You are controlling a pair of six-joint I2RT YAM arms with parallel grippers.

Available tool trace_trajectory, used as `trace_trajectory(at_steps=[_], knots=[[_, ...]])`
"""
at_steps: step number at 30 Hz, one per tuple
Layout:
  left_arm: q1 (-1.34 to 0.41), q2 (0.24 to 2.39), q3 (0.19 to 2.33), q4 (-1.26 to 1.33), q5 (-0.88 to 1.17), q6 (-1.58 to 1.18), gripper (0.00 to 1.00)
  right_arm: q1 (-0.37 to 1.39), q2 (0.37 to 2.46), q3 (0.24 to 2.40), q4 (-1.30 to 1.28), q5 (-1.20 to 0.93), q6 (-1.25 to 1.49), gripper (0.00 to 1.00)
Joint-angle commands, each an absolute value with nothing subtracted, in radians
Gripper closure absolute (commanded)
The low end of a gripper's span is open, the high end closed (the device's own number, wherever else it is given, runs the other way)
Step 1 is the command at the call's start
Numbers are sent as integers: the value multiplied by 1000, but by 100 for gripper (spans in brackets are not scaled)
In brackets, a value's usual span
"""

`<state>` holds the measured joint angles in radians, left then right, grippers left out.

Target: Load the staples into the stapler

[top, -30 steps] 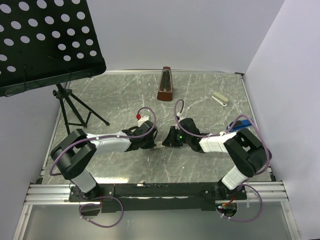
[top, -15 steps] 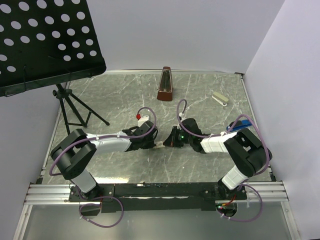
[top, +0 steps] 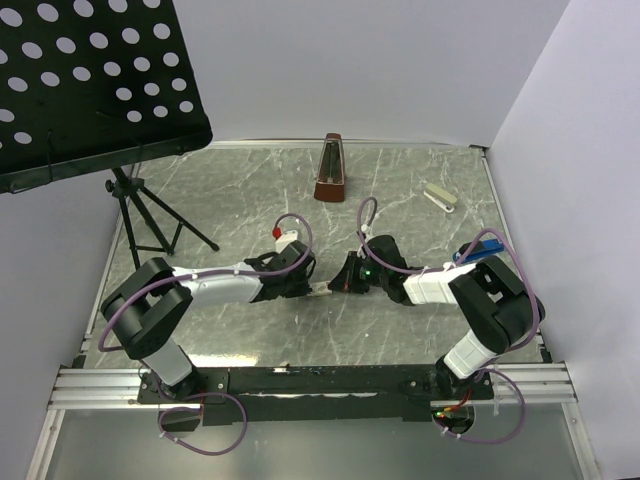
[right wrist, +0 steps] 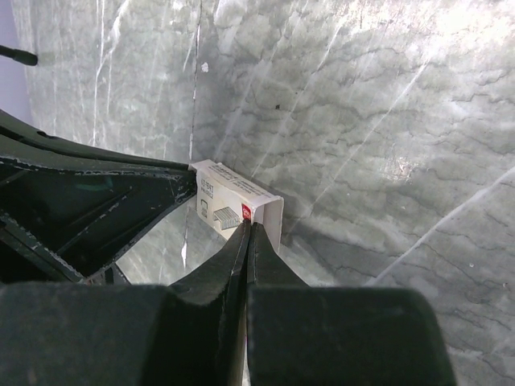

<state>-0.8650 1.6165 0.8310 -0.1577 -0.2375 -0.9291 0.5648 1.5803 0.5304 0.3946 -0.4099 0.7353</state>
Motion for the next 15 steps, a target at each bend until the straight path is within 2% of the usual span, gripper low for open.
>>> trace_trajectory(at_steps=[1,15], knots=[[-836,1589,847,-201,-273,-913,99,540,1551,515,385,-396,706,100],[-815,1580,836,-202,-264,-902,99,508,1568,491,425,-422,729,100]])
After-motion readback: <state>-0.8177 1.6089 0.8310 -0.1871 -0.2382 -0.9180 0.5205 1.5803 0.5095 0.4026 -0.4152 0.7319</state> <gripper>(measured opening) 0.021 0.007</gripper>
